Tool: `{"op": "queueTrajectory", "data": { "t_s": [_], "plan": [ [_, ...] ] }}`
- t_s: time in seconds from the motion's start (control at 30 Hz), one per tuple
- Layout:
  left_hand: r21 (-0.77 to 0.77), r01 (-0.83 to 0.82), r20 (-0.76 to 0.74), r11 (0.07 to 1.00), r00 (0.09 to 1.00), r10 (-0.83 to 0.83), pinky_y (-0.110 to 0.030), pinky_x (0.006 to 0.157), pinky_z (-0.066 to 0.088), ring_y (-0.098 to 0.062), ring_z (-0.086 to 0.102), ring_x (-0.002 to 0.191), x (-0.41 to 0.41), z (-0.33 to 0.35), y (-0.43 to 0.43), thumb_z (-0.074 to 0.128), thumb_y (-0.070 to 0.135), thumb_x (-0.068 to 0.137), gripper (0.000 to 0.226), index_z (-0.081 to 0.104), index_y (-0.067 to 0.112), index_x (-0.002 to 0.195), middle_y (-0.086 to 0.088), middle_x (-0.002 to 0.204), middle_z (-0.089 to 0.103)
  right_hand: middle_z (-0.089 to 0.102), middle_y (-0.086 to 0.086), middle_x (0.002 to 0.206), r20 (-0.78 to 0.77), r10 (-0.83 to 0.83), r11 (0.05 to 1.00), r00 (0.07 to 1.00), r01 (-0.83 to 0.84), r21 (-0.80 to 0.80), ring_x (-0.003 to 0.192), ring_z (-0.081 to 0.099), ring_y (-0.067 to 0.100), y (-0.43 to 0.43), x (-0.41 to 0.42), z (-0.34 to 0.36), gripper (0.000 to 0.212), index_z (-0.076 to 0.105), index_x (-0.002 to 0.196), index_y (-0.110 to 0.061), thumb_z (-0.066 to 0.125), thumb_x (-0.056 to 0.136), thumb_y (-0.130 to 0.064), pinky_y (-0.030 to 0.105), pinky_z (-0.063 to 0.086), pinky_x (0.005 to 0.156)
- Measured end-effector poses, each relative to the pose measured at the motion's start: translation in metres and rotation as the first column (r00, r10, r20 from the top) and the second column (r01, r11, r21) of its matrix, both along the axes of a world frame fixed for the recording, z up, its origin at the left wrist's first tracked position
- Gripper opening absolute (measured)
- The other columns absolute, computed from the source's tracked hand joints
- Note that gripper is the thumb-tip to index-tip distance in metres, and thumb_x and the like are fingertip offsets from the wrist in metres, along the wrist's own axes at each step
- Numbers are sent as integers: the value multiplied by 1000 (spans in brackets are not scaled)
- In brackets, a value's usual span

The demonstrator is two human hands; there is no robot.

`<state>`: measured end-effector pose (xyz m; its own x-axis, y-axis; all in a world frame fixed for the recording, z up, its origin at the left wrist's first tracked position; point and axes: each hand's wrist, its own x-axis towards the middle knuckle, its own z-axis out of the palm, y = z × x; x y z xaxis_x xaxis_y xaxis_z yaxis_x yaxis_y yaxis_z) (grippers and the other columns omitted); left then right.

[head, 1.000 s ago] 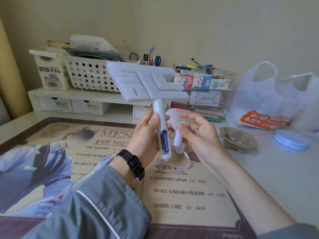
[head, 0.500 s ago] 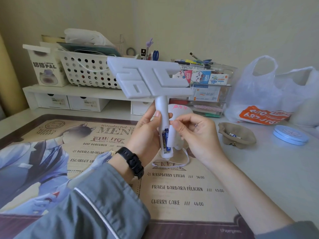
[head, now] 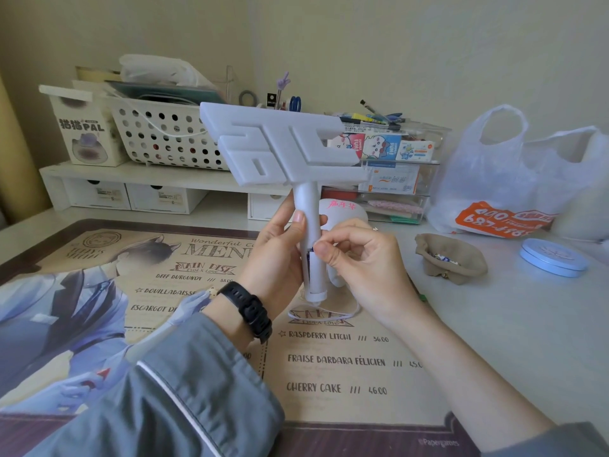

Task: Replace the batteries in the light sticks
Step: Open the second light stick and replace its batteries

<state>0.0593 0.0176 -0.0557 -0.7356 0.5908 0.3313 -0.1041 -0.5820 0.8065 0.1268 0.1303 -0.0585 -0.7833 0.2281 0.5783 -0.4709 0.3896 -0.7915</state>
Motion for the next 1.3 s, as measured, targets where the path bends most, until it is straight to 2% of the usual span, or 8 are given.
{"op": "queueTrajectory", "data": {
  "t_s": [0.27, 0.5, 0.6, 0.67, 0.87, 1.07, 1.17, 1.3],
  "plan": [
    [1, -1, -5, 1000, 1000, 1, -27, 69, 54, -11, 61, 70, -1, -1, 1, 37, 17, 101, 38, 44, 15, 138, 0, 80, 61, 59, -21, 75, 14, -4, 1000, 1000, 4, -8, 67, 50, 7, 0, 0, 0, 18, 73, 72, -30, 74, 79, -14, 39, 46, 59],
    [-5, -4, -10, 1000, 1000, 3, -30, 72, 56, -14, 59, 74, -1, -2, 1, 37, 16, 101, 39, 45, 19, 138, -5, 86, 56, 60, -18, 75, 28, -2, 999, 1000, 3, -46, 57, 50, 7, -2, -3, -4, 12, 73, 70, -37, 72, 75, -26, 29, 39, 59],
    [-28, -32, -11, 999, 999, 32, -40, 89, 50, -19, 56, 82, -3, -4, 2, 38, 17, 101, 39, 45, 20, 139, -5, 86, 58, 60, -16, 75, 40, -4, 999, 999, 6, -52, 55, 49, 6, -2, -4, -6, 16, 73, 69, -37, 73, 78, -23, 28, 37, 61],
    [-41, -50, -17, 998, 999, 49, -36, 85, 53, -21, 55, 89, -4, -6, 3, 38, 16, 101, 40, 44, 20, 140, -6, 88, 59, 60, -16, 75, 50, -14, 999, 999, 16, -48, 57, 49, 6, -2, -4, -5, 23, 73, 69, -37, 73, 81, -18, 30, 38, 64],
    [-69, -58, -18, 996, 998, 57, -49, 101, 42, -47, 42, 128, -7, -12, 7, 42, 17, 100, 43, 41, 23, 142, -26, 119, 52, 55, -19, 61, 102, -77, 992, 992, 86, -88, 52, 46, 4, -5, -2, -8, 19, 71, 69, -29, 73, 82, -14, 17, 38, 60],
    [-37, -43, -21, 998, 999, 42, -45, 90, 50, -34, 51, 103, -6, -10, 6, 39, 17, 101, 40, 43, 22, 140, -18, 105, 52, 57, -7, 73, 103, -56, 983, 993, 73, -170, 55, 49, 5, -8, 1, -6, 10, 71, 82, -20, 75, 79, -11, 15, 42, 60],
    [-5, -30, 22, 1000, 999, 30, -32, 69, 54, -24, 54, 83, -4, -7, 4, 38, 16, 101, 39, 46, 21, 138, -7, 88, 58, 56, -5, 82, 146, -53, 971, 988, 85, -224, 62, 54, 6, -8, -2, -8, 35, 59, 107, -26, 75, 79, -14, 19, 44, 61],
    [-9, -27, 43, 1000, 999, 27, -40, 82, 49, -22, 54, 83, -2, -6, 4, 38, 17, 101, 37, 48, 18, 136, -4, 88, 60, 64, -4, 111, 304, 54, 970, 951, 23, -244, 98, 64, 9, -5, -5, -11, 54, 42, 132, -31, 66, 83, -33, 29, 51, 85]
  ]
}}
